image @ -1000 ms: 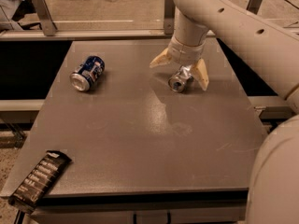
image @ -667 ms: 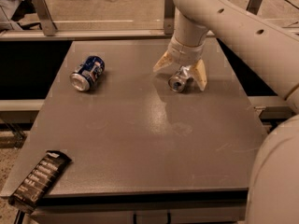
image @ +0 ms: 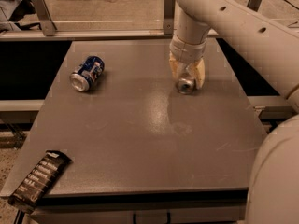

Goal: Move redbull can near rxbar chocolate

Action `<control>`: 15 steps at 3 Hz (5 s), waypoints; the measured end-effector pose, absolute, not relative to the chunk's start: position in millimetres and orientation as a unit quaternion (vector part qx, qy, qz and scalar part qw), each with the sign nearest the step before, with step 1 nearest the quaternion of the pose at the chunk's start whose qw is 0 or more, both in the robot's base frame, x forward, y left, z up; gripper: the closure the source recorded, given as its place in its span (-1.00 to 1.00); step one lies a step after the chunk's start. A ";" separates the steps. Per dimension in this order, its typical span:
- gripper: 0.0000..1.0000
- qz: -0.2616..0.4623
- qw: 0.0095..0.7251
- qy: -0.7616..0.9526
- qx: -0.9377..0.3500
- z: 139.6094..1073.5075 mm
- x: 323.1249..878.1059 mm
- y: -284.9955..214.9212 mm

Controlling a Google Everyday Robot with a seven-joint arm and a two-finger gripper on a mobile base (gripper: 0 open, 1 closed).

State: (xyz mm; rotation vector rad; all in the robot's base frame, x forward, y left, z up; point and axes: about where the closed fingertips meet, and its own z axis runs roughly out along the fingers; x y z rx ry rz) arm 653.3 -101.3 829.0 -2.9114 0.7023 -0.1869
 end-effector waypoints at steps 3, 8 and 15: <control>1.00 -0.077 0.095 0.207 -0.971 853.3 645.2 -87.9; 1.00 -0.003 0.279 -0.158 -0.947 907.1 527.2 68.0; 0.19 0.042 0.184 -0.437 -0.880 859.9 410.8 149.8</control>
Offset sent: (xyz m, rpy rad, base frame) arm -0.0047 0.0083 0.0127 0.0186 -0.0066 0.0454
